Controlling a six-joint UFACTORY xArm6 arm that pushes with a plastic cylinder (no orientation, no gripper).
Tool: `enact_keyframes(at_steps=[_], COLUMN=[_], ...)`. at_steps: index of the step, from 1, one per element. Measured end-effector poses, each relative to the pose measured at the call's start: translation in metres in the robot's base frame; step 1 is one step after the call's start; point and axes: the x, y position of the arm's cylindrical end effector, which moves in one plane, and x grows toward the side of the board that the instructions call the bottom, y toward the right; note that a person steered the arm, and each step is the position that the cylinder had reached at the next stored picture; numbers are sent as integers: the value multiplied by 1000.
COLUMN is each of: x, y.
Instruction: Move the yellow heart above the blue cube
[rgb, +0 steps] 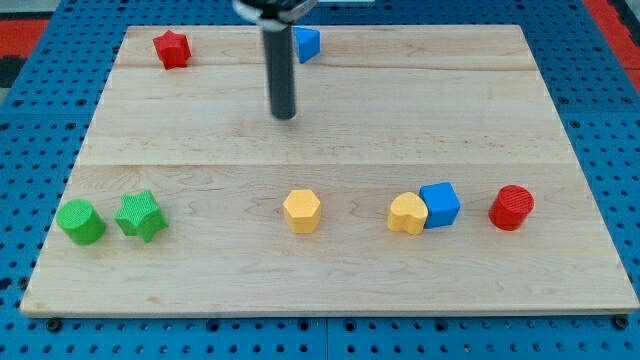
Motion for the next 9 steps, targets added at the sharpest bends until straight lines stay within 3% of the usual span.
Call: enact_keyframes(at_steps=[2, 3, 4, 5, 8, 9], x=[154, 197, 190, 158, 53, 3], y=[11, 42, 118, 155, 167, 144])
